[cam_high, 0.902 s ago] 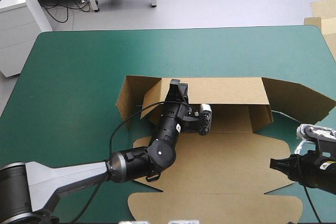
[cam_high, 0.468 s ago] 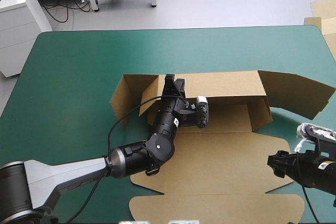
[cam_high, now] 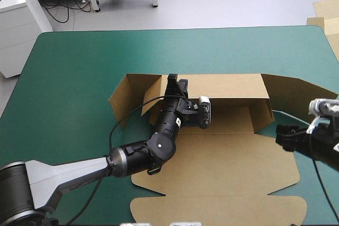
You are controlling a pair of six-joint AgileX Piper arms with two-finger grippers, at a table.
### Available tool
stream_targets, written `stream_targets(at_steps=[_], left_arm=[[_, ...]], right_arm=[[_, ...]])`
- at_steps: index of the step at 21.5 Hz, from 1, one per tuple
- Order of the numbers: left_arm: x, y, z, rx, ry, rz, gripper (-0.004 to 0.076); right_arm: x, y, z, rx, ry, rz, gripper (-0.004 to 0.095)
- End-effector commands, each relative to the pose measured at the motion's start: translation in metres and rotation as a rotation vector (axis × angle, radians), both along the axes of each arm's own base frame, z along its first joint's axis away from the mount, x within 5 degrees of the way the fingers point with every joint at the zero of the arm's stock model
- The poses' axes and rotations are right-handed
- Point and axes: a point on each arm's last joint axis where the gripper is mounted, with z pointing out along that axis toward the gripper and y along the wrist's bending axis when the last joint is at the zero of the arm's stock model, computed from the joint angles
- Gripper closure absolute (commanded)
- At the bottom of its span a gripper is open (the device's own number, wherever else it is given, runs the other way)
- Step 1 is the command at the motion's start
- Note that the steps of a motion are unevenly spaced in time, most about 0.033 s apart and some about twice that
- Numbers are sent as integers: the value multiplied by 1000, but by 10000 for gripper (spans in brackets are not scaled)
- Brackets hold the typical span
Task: Fold the box
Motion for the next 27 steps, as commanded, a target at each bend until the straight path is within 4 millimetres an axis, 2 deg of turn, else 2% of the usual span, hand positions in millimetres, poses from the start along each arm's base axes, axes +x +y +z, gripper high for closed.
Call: stream_targets(at_steps=[1,2,3,4,5,6,7,8,10,13,14,16,17,18,21,27], left_arm=[[0,2,25,-41,-86,-10,734],[0,2,25,-41,-86,-10,734],[0,2,24,-40,-85,-10,734],[0,2,24,-40,-85,-10,734],[0,1,22,-34,-83,-10,734],[0,0,22,-34,-81,-11,734],[1,-1,20,-28,-79,-12,734],[1,-1,19,-26,-78,-12,734],[1,-1,18,-25,-77,-12,734],[1,-1,18,-26,-77,-9,734],[2,0,19,-26,-82,0,734],[2,1,19,-26,-90,14,734],[2,1,19,-26,-91,16,734],[2,2,20,-26,-94,22,734],[2,2,20,-24,-95,22,734],[2,2,20,-28,-93,22,734]], right_arm=[[25,-8,41,-39,-116,-16,212],[32,-9,48,-40,-120,-15,212],[52,-14,63,-43,-130,-15,211],[63,-17,67,-42,-125,-15,211],[84,-22,78,-43,-129,-14,212],[95,-25,82,-45,-126,-11,211],[114,-29,90,-46,-127,-8,211],[122,-31,91,-46,-122,-6,211],[145,-37,91,-46,-93,1,213],[175,-44,80,-36,-31,10,213],[194,-48,68,-26,11,12,213],[218,-54,48,-9,60,8,213],[223,-55,42,-5,73,7,213],[234,-58,29,-17,109,29,213],[247,-61,8,-10,183,45,235],[246,-61,4,-14,219,61,236]])
